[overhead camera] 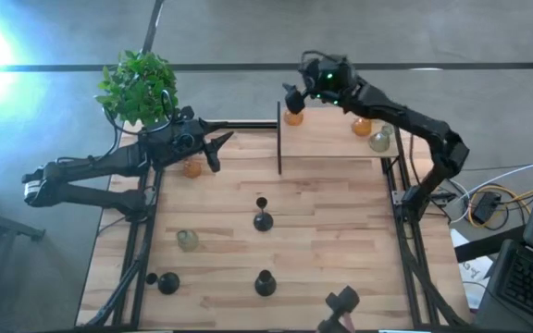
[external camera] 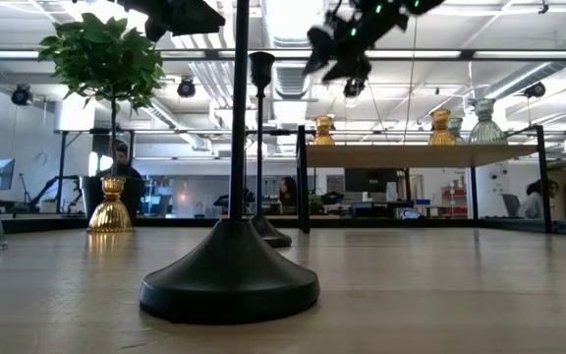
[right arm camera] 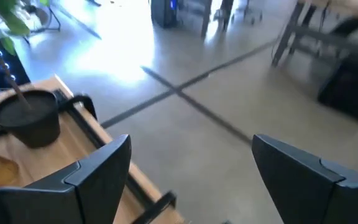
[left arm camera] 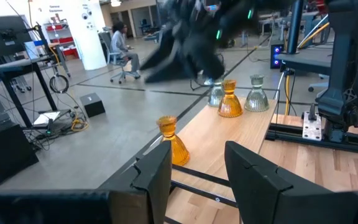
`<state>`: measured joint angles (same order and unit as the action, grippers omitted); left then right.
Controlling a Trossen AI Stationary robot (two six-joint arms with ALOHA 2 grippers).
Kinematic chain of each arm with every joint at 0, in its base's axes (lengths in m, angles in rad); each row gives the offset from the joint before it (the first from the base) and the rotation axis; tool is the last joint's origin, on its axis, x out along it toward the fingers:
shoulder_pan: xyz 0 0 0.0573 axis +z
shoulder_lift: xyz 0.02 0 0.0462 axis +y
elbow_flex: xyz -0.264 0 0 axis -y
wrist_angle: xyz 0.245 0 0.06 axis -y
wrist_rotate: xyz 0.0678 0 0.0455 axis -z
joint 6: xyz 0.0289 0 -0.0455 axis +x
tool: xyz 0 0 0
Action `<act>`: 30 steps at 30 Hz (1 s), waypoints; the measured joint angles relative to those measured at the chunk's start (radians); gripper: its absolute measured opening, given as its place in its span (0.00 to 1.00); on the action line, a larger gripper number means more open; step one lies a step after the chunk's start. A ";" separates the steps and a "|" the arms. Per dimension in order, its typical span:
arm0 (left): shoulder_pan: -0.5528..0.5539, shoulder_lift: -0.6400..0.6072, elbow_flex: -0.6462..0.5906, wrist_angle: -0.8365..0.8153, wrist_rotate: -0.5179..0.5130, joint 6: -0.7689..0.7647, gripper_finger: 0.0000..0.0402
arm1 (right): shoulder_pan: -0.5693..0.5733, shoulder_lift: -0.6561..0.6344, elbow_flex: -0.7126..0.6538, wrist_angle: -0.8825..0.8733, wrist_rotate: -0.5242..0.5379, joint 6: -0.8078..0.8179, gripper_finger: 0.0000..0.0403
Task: Pick & Place candle stick holders
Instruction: Put the green glass candle holder on the shelf
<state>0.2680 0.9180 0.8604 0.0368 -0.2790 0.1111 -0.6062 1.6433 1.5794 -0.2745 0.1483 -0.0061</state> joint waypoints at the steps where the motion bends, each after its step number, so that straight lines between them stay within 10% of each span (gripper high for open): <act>1: 0.000 0.000 0.000 0.000 0.000 0.000 0.38 | 0.002 -0.015 0.020 -0.026 -0.001 -0.022 0.81; 17: 0.000 -0.007 0.000 -0.002 0.001 0.001 0.38 | 0.134 -0.257 0.208 -0.570 -0.385 0.025 0.79; 30: -0.003 -0.134 0.000 -0.229 0.142 -0.134 0.38 | 0.443 -0.417 -0.019 -0.712 -0.385 0.229 0.30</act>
<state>0.2645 0.7837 0.8608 -0.1917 -0.1371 -0.0227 -0.1630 1.2259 1.5603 -0.9863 -0.2372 0.2231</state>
